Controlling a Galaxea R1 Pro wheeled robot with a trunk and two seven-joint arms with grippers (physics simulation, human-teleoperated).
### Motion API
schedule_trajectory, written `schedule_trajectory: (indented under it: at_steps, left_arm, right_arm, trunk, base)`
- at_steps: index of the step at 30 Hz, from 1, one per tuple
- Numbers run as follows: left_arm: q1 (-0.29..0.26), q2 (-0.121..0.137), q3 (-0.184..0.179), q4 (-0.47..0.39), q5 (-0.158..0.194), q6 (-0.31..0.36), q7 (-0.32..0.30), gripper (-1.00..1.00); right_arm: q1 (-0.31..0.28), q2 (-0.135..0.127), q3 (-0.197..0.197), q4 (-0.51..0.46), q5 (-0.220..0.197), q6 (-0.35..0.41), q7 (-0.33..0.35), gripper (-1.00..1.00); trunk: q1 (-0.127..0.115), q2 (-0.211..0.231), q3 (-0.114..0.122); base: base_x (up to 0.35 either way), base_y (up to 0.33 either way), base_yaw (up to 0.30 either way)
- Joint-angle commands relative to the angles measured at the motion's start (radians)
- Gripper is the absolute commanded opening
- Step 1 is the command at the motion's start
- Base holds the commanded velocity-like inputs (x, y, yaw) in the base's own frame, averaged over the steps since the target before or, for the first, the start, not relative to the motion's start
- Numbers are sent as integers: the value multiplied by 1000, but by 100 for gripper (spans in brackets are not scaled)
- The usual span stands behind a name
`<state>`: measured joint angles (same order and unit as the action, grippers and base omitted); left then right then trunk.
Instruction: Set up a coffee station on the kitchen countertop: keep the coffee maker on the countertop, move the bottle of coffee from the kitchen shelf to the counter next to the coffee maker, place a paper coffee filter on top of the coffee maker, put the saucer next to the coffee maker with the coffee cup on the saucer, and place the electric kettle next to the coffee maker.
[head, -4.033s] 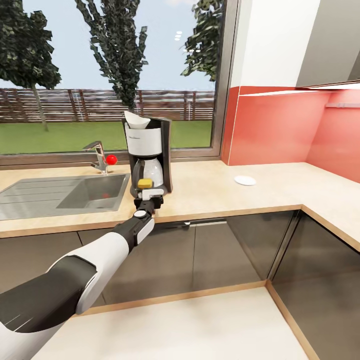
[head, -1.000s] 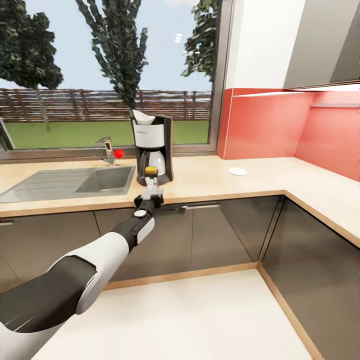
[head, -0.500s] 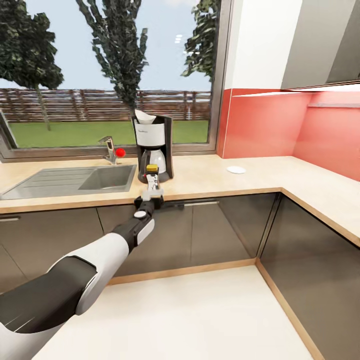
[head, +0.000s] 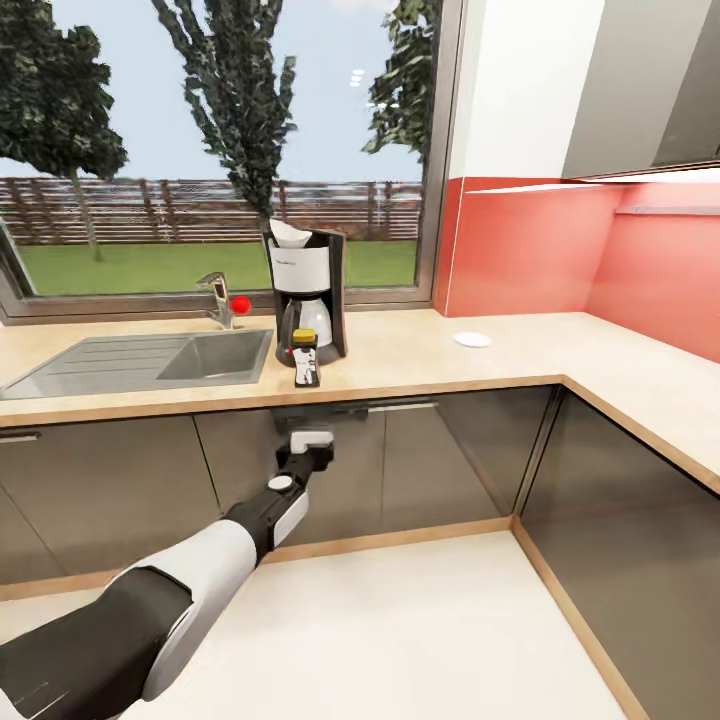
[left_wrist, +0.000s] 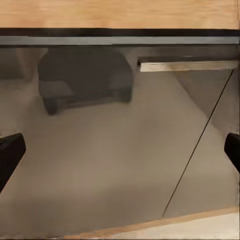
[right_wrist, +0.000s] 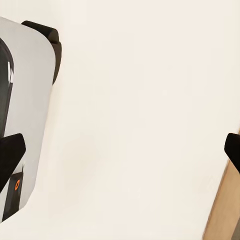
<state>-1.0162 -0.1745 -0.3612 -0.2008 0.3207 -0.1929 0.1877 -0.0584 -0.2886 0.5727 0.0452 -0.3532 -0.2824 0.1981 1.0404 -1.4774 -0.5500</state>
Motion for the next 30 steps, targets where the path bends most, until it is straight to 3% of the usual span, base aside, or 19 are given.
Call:
schedule_trajectory:
  at_steps: [1,8,9,13,15,16,21,23,25,26,30]
  left_arm:
    - [14,0,-8,1,7,-5,-3,100]
    - [161,0,-5,1,8,-22,-103,100]
    - [209,0,-4,2,8,-25,-135,100]
    - [309,0,-2,2,9,-28,-181,100]
    - [435,0,1,3,12,-30,-210,100]
    - [478,13,1,2,12,-30,-229,100]
    - [540,52,3,5,14,-28,-283,100]
    - [555,87,12,35,46,-28,-303,100]
    - [562,97,22,61,84,-27,-309,100]
    - [599,120,56,161,164,-27,-320,100]
    - [627,122,62,174,174,-27,-321,100]
  right_arm:
    - [-1,0,6,4,-11,-6,7,100]
    - [-1,0,4,4,-12,-6,7,100]
    - [-1,0,2,3,-13,-6,7,100]
    - [-2,0,1,-11,-14,-6,7,100]
    - [-4,-5,-2,-62,-16,-4,8,100]
    - [-6,-12,-4,-82,-19,-3,9,100]
    - [-48,-31,-7,-121,-66,2,12,100]
    - [-72,-33,-6,-133,-154,5,16,100]
    - [-78,-34,-6,-138,-190,5,18,100]
    - [-88,-34,-3,-143,-245,5,19,100]
    - [-89,-31,-2,-140,-250,4,18,100]
  trunk:
    - [0,-1,-1]
    - [0,-1,-1]
    - [0,-1,-1]
    - [0,-1,-1]
    - [0,-1,-1]
    - [0,-1,-1]
    - [0,-1,-1]
    - [0,-1,-1]
    - [0,-1,-1]
    - [0,-1,-1]
    - [0,-1,-1]
  base:
    - [0,0,0]
    - [0,0,0]
    - [0,0,0]
    - [0,0,0]
    - [0,0,0]
    - [0,0,0]
    - [0,0,0]
    - [0,0,0]
    - [0,0,0]
    - [0,0,0]
    - [0,0,0]
